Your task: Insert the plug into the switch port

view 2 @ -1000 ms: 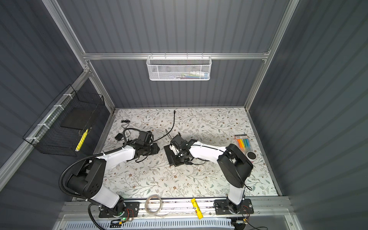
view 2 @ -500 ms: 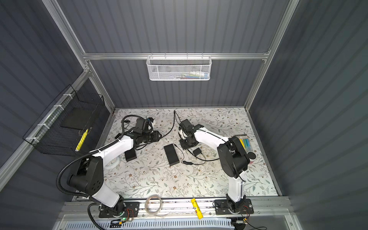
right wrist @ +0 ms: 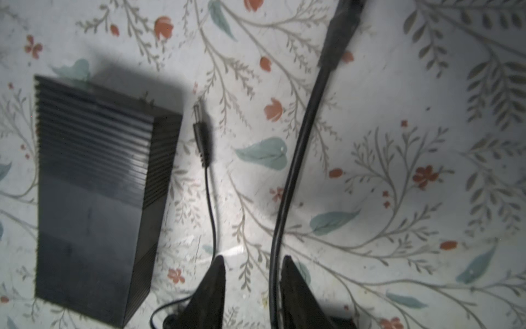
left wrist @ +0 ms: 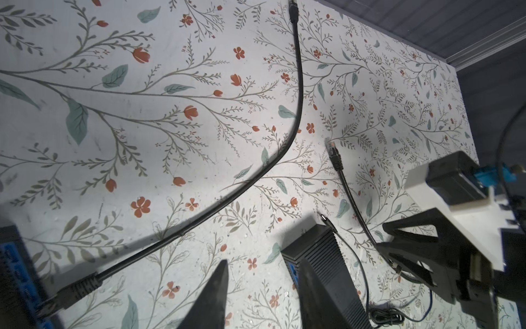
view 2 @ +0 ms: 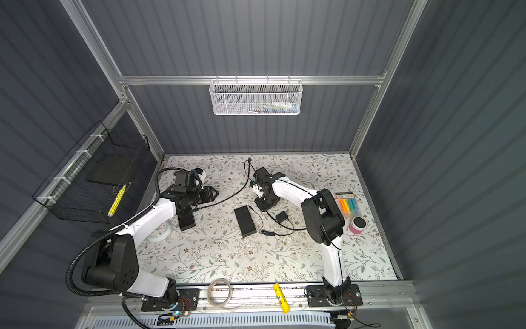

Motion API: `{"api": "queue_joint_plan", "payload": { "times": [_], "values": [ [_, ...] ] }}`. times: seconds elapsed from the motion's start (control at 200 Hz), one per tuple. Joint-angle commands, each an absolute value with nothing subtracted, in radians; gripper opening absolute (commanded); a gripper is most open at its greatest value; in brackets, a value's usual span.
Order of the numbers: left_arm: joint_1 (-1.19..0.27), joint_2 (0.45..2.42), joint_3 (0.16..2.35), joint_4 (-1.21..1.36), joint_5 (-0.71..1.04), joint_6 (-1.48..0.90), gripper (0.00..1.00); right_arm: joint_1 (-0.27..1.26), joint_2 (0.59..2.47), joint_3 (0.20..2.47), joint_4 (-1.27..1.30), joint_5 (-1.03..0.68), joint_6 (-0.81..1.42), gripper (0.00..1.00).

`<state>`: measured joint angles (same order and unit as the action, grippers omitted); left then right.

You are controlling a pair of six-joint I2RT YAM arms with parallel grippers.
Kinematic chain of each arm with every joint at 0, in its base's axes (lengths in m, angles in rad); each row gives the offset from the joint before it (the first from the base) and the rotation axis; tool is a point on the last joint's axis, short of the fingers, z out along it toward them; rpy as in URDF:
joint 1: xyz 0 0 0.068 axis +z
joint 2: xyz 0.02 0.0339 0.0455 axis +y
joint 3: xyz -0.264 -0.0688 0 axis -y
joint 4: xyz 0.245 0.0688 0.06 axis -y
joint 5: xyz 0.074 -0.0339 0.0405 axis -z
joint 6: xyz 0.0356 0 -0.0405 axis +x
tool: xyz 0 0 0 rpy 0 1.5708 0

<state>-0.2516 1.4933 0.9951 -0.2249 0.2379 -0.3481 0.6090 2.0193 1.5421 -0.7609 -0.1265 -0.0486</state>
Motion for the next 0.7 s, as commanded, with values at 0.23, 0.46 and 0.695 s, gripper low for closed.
{"api": "queue_joint_plan", "payload": {
  "times": [0.23,0.46,0.695],
  "values": [
    [-0.238,1.537,0.982,-0.165,0.321,-0.363,0.41,0.681,1.894,1.318,-0.694,-0.237,0.114,0.4],
    [-0.231,1.532,0.974,-0.162,0.355,-0.37,0.41,0.682,1.913,1.302,-0.619,-0.239,0.277,0.37],
    [-0.214,1.54,0.965,-0.149,0.384,-0.37,0.41,0.704,1.93,1.275,-0.618,-0.201,0.363,0.36]
  ]
}}
